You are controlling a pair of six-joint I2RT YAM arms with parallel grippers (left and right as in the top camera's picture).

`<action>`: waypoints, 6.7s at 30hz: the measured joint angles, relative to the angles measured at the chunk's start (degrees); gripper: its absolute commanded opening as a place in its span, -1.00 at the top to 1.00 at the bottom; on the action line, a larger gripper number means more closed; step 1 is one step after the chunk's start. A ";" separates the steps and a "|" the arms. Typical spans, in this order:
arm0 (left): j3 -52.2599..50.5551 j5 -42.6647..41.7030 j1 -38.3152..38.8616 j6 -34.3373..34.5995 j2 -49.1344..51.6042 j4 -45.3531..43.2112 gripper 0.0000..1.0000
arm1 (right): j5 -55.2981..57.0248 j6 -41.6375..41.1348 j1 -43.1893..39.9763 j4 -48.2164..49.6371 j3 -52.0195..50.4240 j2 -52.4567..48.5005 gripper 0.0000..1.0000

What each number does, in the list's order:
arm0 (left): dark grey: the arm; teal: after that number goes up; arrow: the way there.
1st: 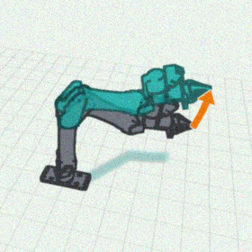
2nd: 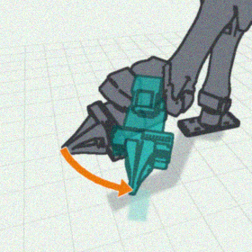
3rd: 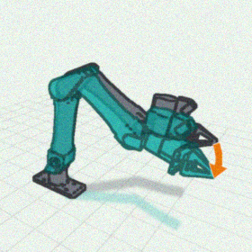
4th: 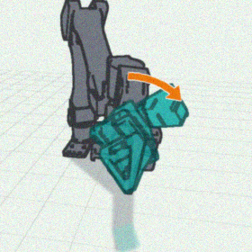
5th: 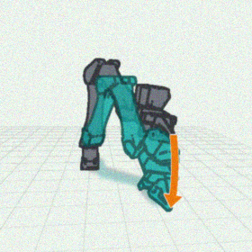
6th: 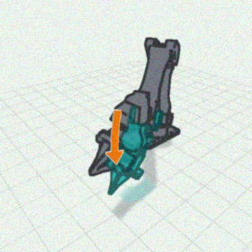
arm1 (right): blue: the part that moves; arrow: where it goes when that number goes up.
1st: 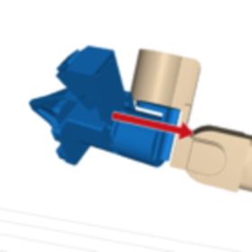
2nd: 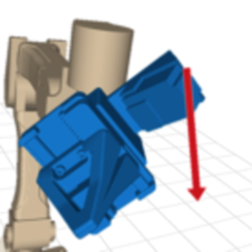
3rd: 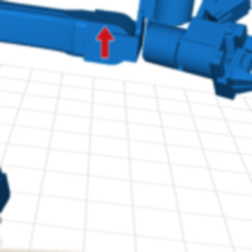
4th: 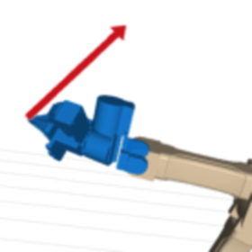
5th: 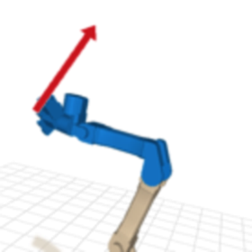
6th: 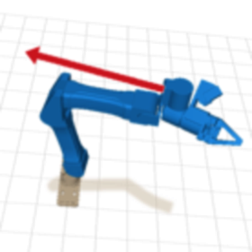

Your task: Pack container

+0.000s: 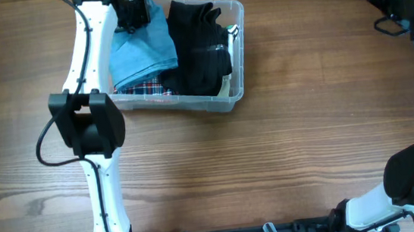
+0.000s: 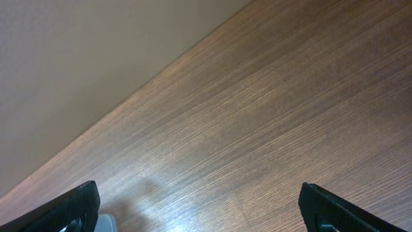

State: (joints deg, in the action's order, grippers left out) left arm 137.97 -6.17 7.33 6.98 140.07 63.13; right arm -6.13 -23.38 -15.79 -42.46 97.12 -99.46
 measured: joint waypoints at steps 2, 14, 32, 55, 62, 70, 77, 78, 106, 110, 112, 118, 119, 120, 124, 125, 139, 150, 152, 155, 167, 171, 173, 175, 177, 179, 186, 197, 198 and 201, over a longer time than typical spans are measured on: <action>0.87 0.15 0.02 0.02 1.95 -0.02 0.92 | 0.00 0.00 0.00 0.02 0.00 0.00 -1.00; 3.17 0.09 0.02 0.04 6.05 -0.11 0.92 | 0.00 0.00 0.00 0.02 0.00 0.00 -1.00; -0.31 0.50 0.33 0.04 -0.83 2.99 0.84 | 0.00 0.00 0.00 0.00 0.00 0.00 -0.99; -0.76 11.26 -4.55 0.07 0.52 1.60 0.92 | 0.00 0.00 0.00 0.02 0.00 0.00 -1.00; -0.22 11.23 -4.48 0.09 2.58 0.44 0.92 | 0.00 0.00 0.00 0.02 0.00 0.00 -1.00; -0.24 11.02 -4.33 0.22 3.39 -4.02 0.92 | 0.02 0.00 0.00 0.02 0.00 0.00 -1.00; -0.24 10.62 -4.39 0.35 2.95 -3.17 0.67 | 0.02 0.00 0.00 0.00 0.00 0.00 -0.99; -0.24 10.60 -4.42 0.59 2.60 -2.51 0.62 | 0.02 0.00 0.00 0.02 0.00 0.00 -1.00; -14.73 9.29 -5.09 2.80 -8.66 26.84 0.92 | 0.02 0.00 0.00 0.02 0.00 0.00 -1.00; -15.04 9.33 -4.15 2.82 -8.61 30.29 0.91 | 0.00 0.00 0.00 0.02 0.00 0.00 -0.99; -15.04 9.64 -3.04 2.82 -8.61 32.02 0.91 | 0.00 0.00 0.00 0.02 0.00 0.00 -0.99; -15.04 9.77 -0.72 2.82 -8.61 32.92 0.90 | 0.00 0.00 0.00 0.02 0.00 0.00 -0.99; -15.04 9.75 -0.55 2.82 -8.61 32.94 0.89 | 0.02 0.00 0.00 0.02 0.00 0.00 -1.00; -15.04 9.68 -0.24 2.82 -8.61 32.98 0.90 | 0.00 0.00 0.00 0.02 0.00 0.00 -1.00; -15.04 9.25 1.42 2.82 -8.61 33.11 0.89 | 0.00 0.00 0.00 0.02 0.00 0.00 -1.00; -15.04 9.11 1.95 2.84 -8.61 33.14 0.89 | 0.00 0.00 0.00 0.02 0.00 0.00 -0.99; -15.04 5.64 17.88 3.26 -8.63 32.02 0.89 | 0.00 0.00 0.00 0.02 0.00 0.00 -0.99; -15.15 6.25 26.91 3.26 -8.63 19.71 0.90 | 0.00 0.00 0.00 0.02 0.00 0.00 -1.00; -15.17 5.95 28.22 3.26 -8.63 14.93 0.89 | 0.00 0.00 0.00 0.00 0.00 0.00 -0.99; -15.26 5.62 28.83 3.26 -8.63 10.12 0.89 | 0.00 0.00 0.00 0.02 0.00 0.00 -0.99; -15.56 6.25 28.83 2.86 -8.74 3.93 0.42 | 0.00 0.00 0.00 0.02 0.00 0.00 -0.99; -15.56 10.25 29.11 2.56 -12.50 4.09 -1.00 | 0.00 0.00 0.00 0.02 0.00 0.00 -0.99; -15.52 15.21 28.83 2.38 -19.04 3.72 -0.99 | 0.00 0.00 0.00 0.02 0.00 0.00 -1.00; -14.58 19.26 27.74 2.36 -27.19 4.63 -0.99 | 0.00 0.00 0.00 0.00 0.00 0.00 -1.00; -13.86 21.11 27.02 2.36 -32.46 7.76 -0.99 | 0.00 0.00 0.00 0.02 0.00 0.00 -0.99; -13.57 22.27 26.77 2.36 -37.05 10.60 -0.99 | 0.02 0.00 0.00 0.02 0.00 0.00 -0.99; -13.53 27.30 25.81 6.88 -39.52 28.63 -1.00 | 0.00 0.00 0.00 0.02 0.00 0.00 -0.99; -15.15 19.21 4.20 6.40 -62.49 16.02 -1.00 | 0.02 0.00 0.00 0.00 0.00 0.00 -0.99; -16.02 16.65 2.25 4.52 -63.67 14.01 -1.00 | 0.02 0.00 0.00 0.04 0.00 0.00 -0.99; -25.33 8.79 -4.31 -1.03 -69.33 2.29 -1.00 | 0.02 0.00 0.00 0.02 0.00 0.00 -0.99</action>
State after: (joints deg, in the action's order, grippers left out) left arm 112.64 2.61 3.03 5.96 70.74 65.43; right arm -6.11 -23.38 -15.79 -42.44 97.12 -99.46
